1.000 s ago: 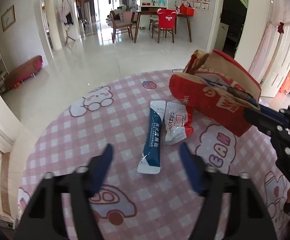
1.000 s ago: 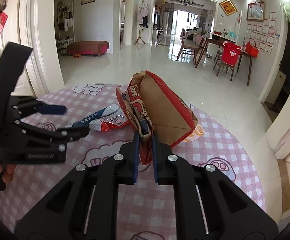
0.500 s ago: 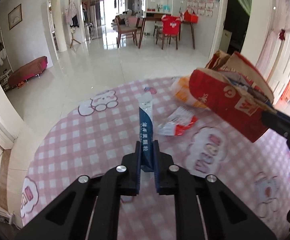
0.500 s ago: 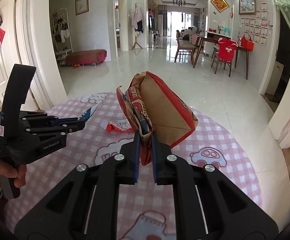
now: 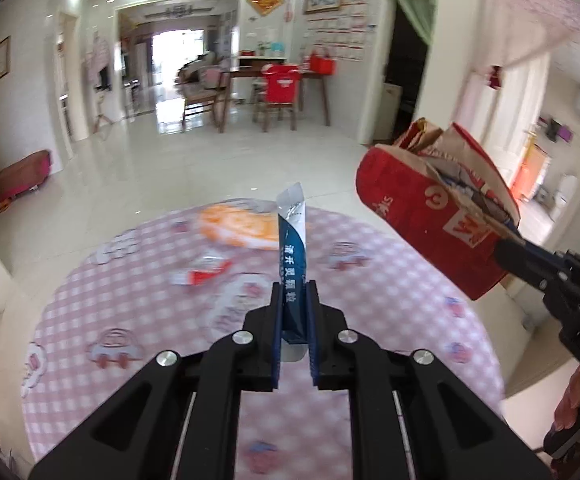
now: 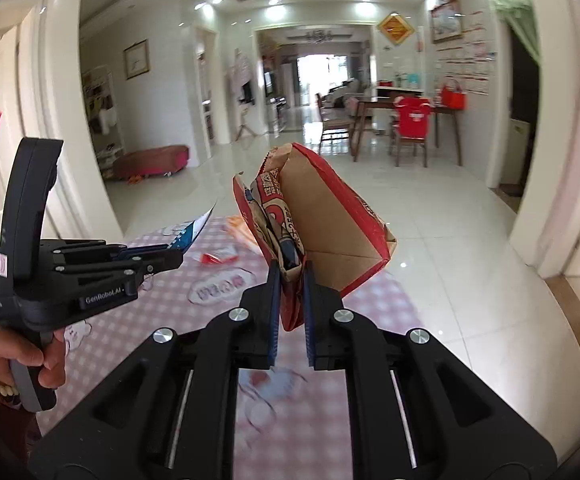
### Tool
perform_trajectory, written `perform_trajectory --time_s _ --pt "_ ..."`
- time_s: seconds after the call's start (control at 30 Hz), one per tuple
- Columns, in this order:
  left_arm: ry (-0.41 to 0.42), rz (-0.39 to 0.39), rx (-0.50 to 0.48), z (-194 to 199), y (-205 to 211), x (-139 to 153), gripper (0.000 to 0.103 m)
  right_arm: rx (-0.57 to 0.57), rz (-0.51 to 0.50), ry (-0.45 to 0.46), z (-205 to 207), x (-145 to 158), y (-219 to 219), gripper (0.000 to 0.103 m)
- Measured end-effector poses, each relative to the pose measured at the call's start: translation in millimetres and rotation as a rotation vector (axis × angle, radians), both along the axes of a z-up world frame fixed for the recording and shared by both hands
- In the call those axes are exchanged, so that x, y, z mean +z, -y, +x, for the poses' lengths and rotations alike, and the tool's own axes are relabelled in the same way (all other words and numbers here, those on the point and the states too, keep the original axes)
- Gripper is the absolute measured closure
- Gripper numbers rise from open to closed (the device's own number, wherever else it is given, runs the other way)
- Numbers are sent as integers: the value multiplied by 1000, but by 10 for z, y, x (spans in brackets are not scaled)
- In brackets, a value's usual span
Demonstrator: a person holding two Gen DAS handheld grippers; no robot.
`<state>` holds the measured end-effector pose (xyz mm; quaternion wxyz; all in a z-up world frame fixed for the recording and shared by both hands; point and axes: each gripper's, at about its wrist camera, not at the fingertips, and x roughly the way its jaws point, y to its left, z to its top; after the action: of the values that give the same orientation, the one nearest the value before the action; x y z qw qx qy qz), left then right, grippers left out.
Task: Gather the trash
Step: 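Carry the paper bag and tube packet over the blue bucket, then open the left gripper to drop the tube packet into the bucket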
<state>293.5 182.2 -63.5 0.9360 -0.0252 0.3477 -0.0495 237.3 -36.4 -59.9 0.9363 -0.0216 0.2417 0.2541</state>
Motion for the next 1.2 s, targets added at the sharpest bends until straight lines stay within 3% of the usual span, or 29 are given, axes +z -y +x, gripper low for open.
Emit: perform_trajectory --time_s 0.23,0.6,0.87,1.2 --pt "-24 5 -184 -44 1125 -39 93 -168 70 -26 -349 -141 1092 93" --pt "-126 57 -465 15 2933 -511 92 -419 151 -91 -635 -584 2464 93" --pt "-202 91 -546 133 3563 -887 92 -543 190 -142 -680 -890 2938 93" --pt "-240 102 -567 253 3826 -1051 91 -622 217 -145 -694 -1018 3183 93"
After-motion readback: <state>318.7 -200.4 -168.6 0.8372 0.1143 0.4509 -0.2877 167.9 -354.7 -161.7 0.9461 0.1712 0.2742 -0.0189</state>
